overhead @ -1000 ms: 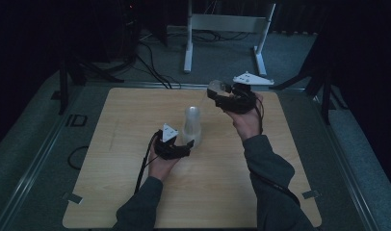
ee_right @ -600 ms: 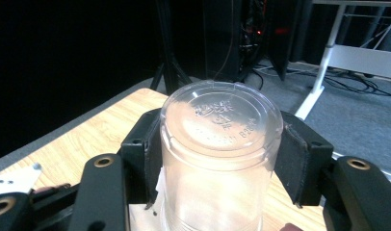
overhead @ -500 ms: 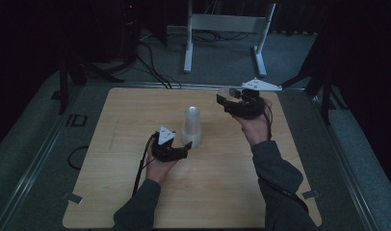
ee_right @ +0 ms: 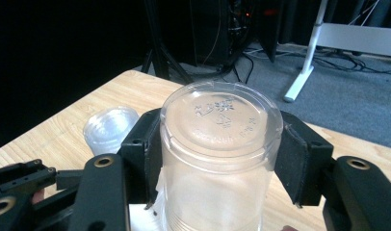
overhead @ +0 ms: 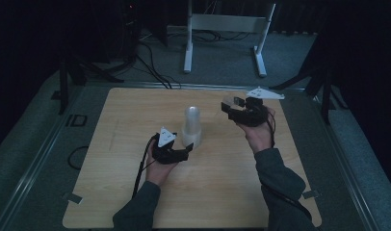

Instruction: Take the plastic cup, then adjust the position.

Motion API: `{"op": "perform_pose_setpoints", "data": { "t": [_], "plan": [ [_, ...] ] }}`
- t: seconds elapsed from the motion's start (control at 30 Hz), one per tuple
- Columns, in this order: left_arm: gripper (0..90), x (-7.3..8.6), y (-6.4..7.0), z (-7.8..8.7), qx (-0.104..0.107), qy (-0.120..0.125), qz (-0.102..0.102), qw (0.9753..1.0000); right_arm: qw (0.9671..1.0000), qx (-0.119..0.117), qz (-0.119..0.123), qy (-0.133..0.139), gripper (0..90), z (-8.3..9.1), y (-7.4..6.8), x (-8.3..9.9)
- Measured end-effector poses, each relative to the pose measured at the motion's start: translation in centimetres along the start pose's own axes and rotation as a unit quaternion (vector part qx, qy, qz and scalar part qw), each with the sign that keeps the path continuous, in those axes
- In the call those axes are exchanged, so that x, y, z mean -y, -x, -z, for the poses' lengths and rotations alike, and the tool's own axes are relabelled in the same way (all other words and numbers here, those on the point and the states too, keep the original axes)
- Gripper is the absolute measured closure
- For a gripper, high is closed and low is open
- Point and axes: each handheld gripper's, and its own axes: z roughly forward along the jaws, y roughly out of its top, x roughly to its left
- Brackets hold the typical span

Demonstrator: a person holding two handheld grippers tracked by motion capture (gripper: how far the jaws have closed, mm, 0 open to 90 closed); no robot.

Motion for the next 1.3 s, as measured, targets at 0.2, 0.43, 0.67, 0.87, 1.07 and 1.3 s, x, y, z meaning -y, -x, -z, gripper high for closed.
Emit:
{"op": "perform_pose_setpoints", "data": {
  "t": [0.2, 0.43, 0.67, 0.87, 1.07, 1.3],
  "plan": [
    [20.9, 0.2, 0.4, 0.0, 0.006, 0.000, -0.003, 1.0000, 0.9999, 0.001, -0.002, -0.010, 40.6, 0.0, -0.2, 0.9],
    [20.9, 0.3, 0.6, 0.3, 0.011, 0.003, -0.005, 0.9999, 0.9998, 0.001, -0.013, -0.013, 40.5, 0.3, -0.1, 2.1],
    [20.9, 0.1, 0.8, 0.7, 0.015, 0.013, -0.004, 0.9998, 0.9997, -0.001, -0.020, -0.015, 40.6, 0.4, 0.0, 3.0],
    [20.9, 0.0, 1.0, 1.0, 0.016, 0.017, -0.006, 0.9997, 0.9996, -0.003, -0.023, -0.016, 40.6, 0.4, -0.2, 3.5],
    [20.9, -0.5, 1.3, 1.2, 0.021, 0.026, -0.010, 0.9994, 0.9994, -0.004, -0.032, -0.015, 40.6, 0.5, -0.5, 4.2],
    [20.9, -1.0, 2.0, 1.1, 0.026, 0.027, -0.023, 0.9990, 0.9986, -0.008, -0.051, -0.011, 40.6, 0.6, -0.8, 5.4]
  ]
}}
